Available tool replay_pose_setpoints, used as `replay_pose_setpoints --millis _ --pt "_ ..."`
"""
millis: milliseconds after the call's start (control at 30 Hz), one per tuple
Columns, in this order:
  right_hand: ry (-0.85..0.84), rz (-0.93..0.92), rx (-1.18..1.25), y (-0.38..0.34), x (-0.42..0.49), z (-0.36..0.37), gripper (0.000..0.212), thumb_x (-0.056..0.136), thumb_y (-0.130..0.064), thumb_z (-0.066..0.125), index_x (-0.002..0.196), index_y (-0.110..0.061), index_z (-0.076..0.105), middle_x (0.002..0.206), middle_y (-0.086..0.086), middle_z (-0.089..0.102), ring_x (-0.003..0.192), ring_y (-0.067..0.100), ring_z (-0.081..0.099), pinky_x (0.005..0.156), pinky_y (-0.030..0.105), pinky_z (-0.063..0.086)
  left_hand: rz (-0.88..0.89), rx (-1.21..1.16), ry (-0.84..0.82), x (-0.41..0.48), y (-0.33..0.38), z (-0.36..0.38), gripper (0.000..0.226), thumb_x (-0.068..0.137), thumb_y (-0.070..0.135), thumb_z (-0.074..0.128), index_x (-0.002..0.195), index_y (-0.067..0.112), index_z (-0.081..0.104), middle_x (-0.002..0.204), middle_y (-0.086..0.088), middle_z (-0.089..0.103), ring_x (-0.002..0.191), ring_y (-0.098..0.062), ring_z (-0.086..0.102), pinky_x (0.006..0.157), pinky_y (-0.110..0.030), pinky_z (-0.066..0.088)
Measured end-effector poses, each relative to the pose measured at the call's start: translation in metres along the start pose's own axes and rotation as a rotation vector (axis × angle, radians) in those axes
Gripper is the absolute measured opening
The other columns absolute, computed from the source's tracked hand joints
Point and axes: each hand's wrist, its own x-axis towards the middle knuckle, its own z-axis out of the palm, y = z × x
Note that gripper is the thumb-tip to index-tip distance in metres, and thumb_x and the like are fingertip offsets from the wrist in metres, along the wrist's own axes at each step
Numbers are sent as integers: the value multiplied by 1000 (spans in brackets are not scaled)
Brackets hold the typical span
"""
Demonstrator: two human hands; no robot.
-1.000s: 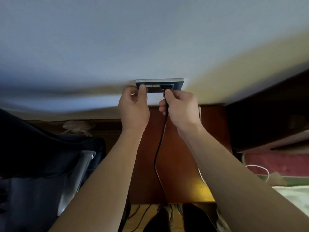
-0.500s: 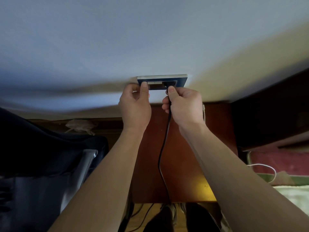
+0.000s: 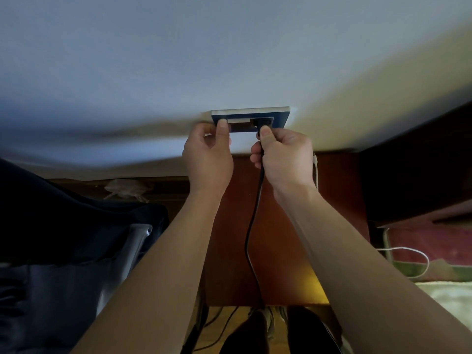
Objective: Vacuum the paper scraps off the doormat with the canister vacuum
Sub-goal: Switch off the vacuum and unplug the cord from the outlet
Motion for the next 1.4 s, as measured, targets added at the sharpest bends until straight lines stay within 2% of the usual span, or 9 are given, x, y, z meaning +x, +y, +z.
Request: replay_pose_setpoints --millis 100,333,433,533,667,933,1233,1333,1400 --pt "3 5 -6 0 1 0 22 102 -23 57 98 -9 73 59 -7 64 54 7 62 61 28 52 3 11 -4 1 1 -1 33 87 62 54 83 30 63 82 2 76 84 -15 74 83 -48 60" --pt "15 -1 8 -3 0 1 24 102 -22 57 83 -16 70 57 -7 64 53 9 61 59 29 51 12 22 -14 2 1 -2 37 84 64 53 83 29 63 82 3 75 84 -16 74 84 -49 59" --pt "22 -2 -98 21 -24 -5 33 101 -21 56 70 -19 69 54 -4 64 50 9 59 56 31 48 9 15 -3 4 0 0 36 84 63 55 80 28 60 78 2 75 82 -18 74 84 -51 59" --pt "9 114 -53 47 -56 -21 30 102 -18 55 77 -17 71 58 -4 64 54 10 61 61 30 52 -1 -11 -2 4 -3 1 36 83 63 56 79 28 57 77 1 76 81 -17 75 85 -52 59" --pt "2 66 15 39 -54 -29 27 103 -18 55 81 -23 69 59 -5 65 57 10 62 59 24 52 10 -29 6 1 -1 2 34 84 61 56 81 27 57 79 -1 76 79 -14 76 85 -52 60" --pt "-9 19 -5 30 -61 -39 31 103 -19 54 75 -23 67 57 -7 64 56 9 63 60 26 54 -35 -40 55 -11 7 2 27 88 51 58 83 24 58 80 -5 75 72 -13 75 82 -52 60" --pt "-47 42 -23 13 -80 -48 21 102 -20 57 86 -18 70 62 -4 66 56 8 64 58 22 51 -31 -17 7 -53 19 -22 16 97 43 57 91 29 58 84 3 74 84 -10 74 87 -46 60" --pt "-62 41 -32 -1 -89 -51 20 101 -20 59 85 -19 71 66 0 70 58 11 66 60 26 54 -19 -50 -89 -75 29 -39 10 101 38 55 100 30 60 96 2 74 91 -11 74 89 -44 59" --pt "-70 14 -45 -13 -95 -53 24 101 -20 59 80 -19 71 66 1 71 59 13 66 60 30 56 -28 -58 -176 -91 34 -50 17 101 43 51 108 31 61 104 3 74 96 -11 73 92 -44 58"
